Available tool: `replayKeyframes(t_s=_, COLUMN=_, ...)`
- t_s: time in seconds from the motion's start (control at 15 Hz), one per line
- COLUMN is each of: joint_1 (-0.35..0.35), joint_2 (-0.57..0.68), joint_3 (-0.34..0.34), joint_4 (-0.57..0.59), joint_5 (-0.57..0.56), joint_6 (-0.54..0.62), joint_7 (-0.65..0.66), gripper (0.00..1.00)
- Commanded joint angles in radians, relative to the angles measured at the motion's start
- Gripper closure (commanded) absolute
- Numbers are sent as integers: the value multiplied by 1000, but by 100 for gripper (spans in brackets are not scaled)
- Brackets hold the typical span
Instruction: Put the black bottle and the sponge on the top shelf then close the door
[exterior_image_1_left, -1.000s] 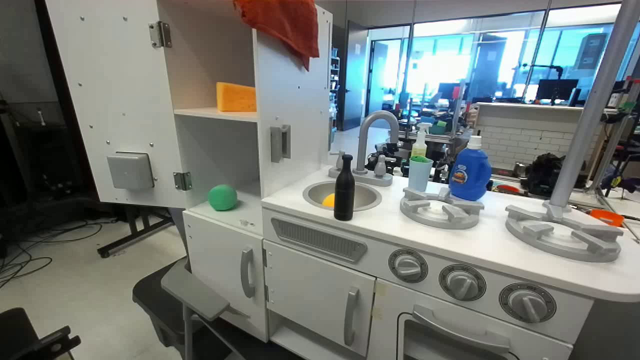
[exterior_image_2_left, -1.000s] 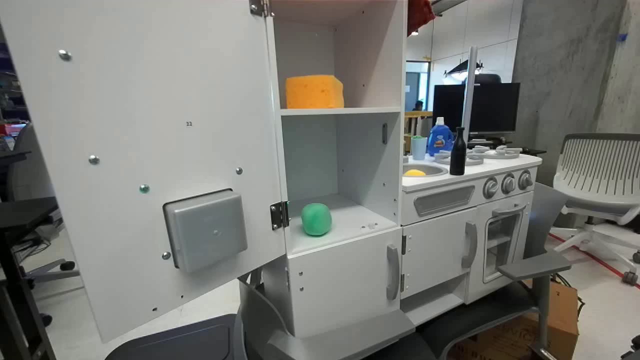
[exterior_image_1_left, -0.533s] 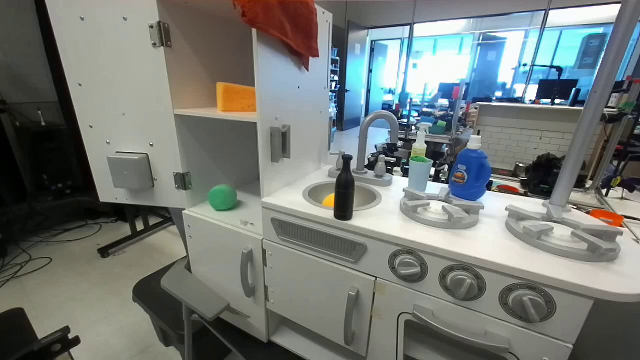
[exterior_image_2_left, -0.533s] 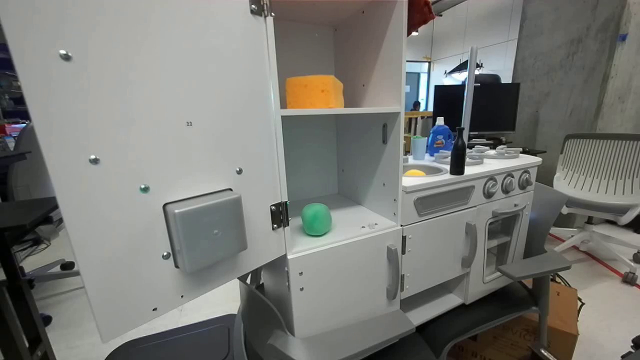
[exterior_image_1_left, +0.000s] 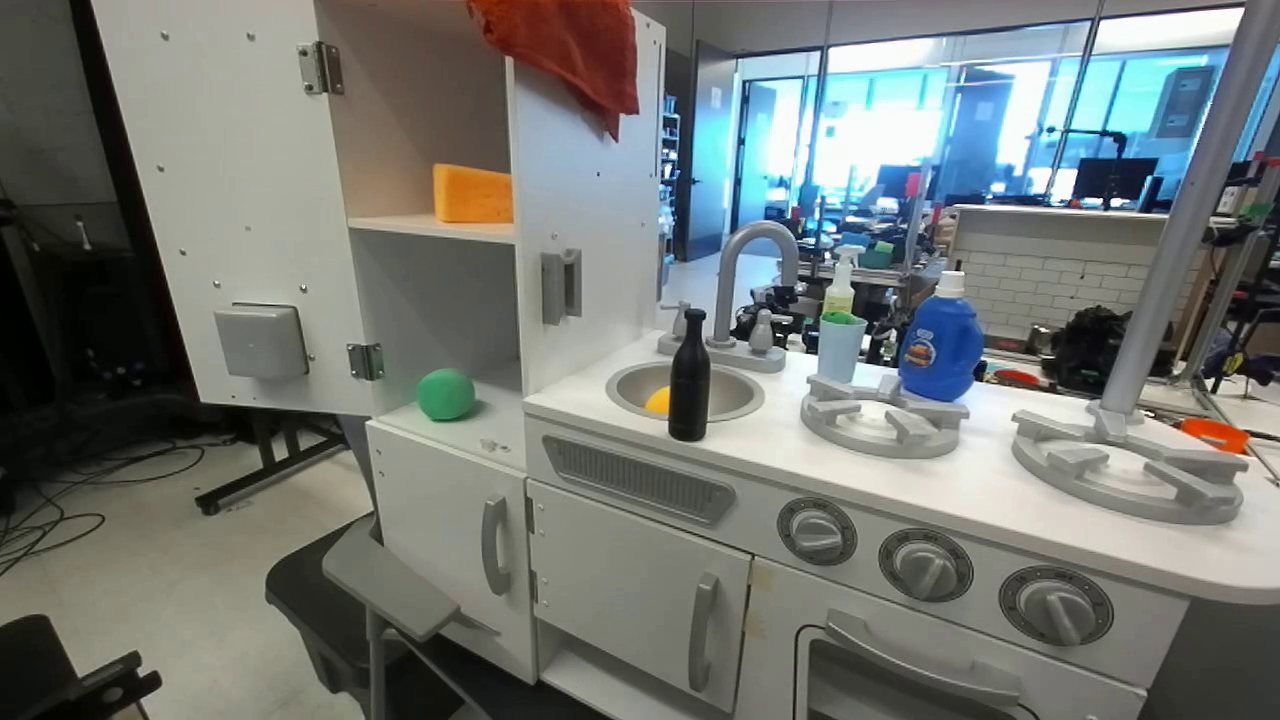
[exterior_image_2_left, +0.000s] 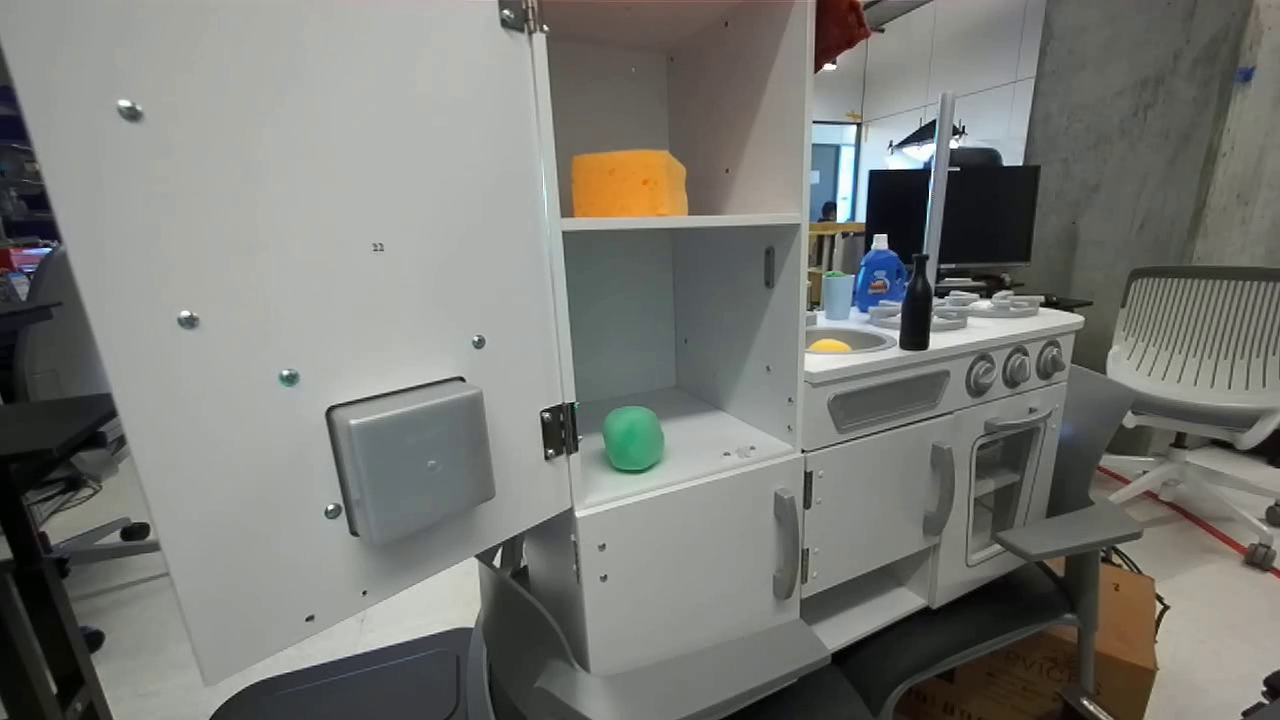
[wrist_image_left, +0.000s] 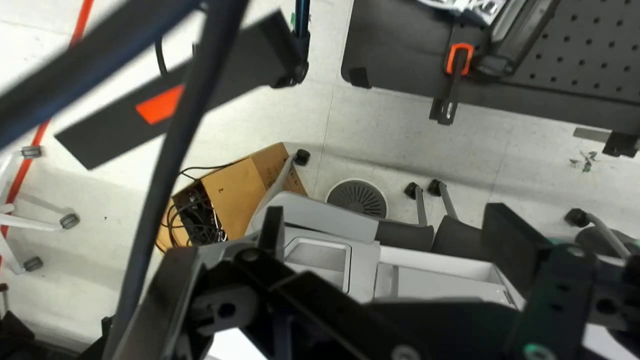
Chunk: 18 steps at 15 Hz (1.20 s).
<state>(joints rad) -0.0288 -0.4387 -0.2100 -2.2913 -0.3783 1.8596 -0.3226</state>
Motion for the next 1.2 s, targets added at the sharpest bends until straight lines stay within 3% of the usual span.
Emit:
replayKeyframes(t_s=0.0, joint_1=4, joint_2=259, joint_3=16, joint_4=208, joint_5=80, joint_6=71, joint_7=-22, gripper=0)
replayKeyframes(t_s=0.67, joint_1=-42, joint_2=848, joint_3=130, joint_4=733, joint_5=262, joint_6=95, joint_7=-106, gripper=0)
replayKeyframes(t_s=1.13, joint_1=-76, joint_2=1067, joint_3=214, joint_4=941, joint_5=299, joint_6=76, joint_7=-152, gripper=0)
